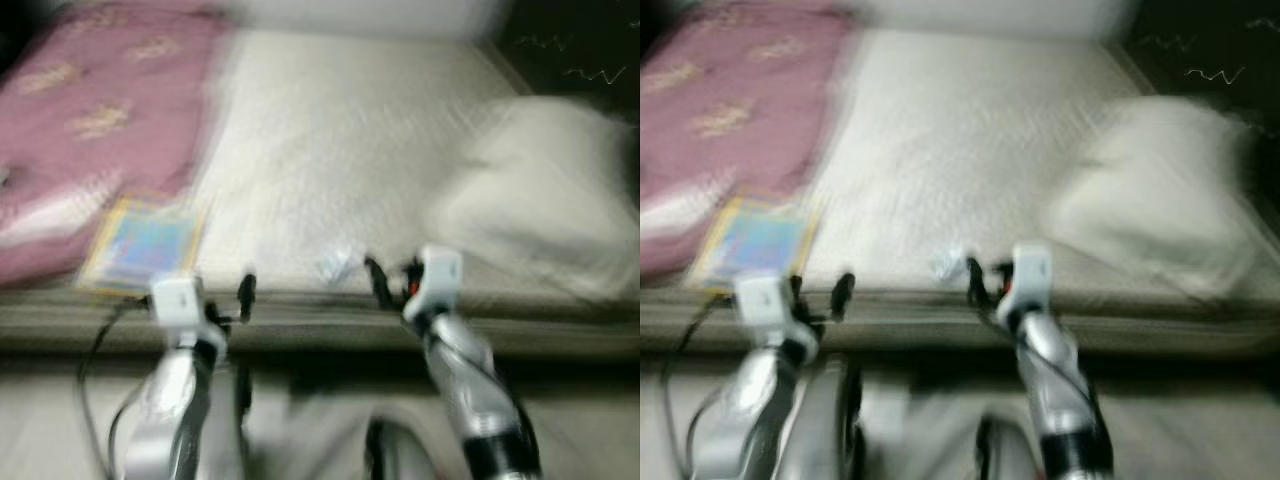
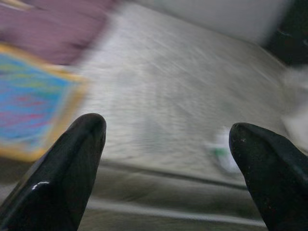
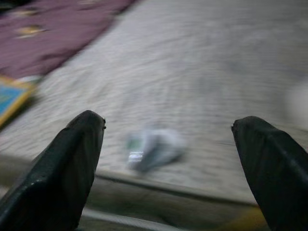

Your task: Clean up the room

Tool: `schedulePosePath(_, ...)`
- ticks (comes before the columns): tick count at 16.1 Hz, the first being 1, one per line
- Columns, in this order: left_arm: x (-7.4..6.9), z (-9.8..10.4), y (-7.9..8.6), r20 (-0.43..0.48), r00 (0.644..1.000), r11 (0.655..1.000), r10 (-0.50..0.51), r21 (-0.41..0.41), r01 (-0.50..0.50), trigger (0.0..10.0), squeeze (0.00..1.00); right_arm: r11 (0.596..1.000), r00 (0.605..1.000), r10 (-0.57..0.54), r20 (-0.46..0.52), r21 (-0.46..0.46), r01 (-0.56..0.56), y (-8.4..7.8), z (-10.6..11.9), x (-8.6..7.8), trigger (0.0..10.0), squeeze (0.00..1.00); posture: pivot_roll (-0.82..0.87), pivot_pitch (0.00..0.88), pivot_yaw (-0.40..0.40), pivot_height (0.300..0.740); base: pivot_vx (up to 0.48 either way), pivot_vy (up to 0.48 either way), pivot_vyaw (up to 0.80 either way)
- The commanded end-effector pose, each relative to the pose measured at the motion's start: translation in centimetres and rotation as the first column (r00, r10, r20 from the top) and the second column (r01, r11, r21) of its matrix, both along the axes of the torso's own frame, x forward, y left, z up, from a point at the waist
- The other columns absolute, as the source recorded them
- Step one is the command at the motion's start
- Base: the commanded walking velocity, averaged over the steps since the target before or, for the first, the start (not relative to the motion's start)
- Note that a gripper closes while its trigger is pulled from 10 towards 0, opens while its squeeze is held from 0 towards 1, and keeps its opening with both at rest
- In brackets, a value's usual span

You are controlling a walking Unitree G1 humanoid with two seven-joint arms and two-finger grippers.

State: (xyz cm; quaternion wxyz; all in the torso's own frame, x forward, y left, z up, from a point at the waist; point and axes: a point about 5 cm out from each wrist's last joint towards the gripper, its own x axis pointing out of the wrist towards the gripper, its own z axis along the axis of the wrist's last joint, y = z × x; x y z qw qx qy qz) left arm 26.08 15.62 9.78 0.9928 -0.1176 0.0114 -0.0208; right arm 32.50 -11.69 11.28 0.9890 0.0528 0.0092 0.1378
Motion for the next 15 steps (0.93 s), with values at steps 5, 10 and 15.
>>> schedulePosePath(5, -0.34, -0.96, 0.02, -0.048, 0.999, 1.000, -0.009, -0.004, 0.008, 10.0, 0.00, 1.000, 1.000, 0.007, -0.030, 0.003, -0.007, 0.14, -0.91, -0.49, 10.0, 0.00, 0.07, 0.177, -0.056, 0.570, 0.000, 0.000, 0.00)
schedulePosePath(10, -0.34, -1.01, -0.04, -0.049, 0.999, 1.000, -0.018, -0.013, 0.017, 10.0, 0.00, 1.000, 0.999, 0.016, -0.029, -0.007, -0.016, 0.29, -0.97, -0.59, 10.0, 0.00, 0.07, 0.182, -0.056, 0.570, 0.000, 0.000, 0.09)
schedulePosePath(15, -0.27, -1.10, -0.10, -0.057, 0.998, 1.000, -0.028, -0.011, 0.028, 10.0, 0.00, 1.000, 1.000, 0.013, -0.028, -0.013, -0.013, 0.29, -0.95, -0.59, 10.0, 0.00, 0.07, 0.186, -0.053, 0.570, 0.000, 0.000, 0.00)
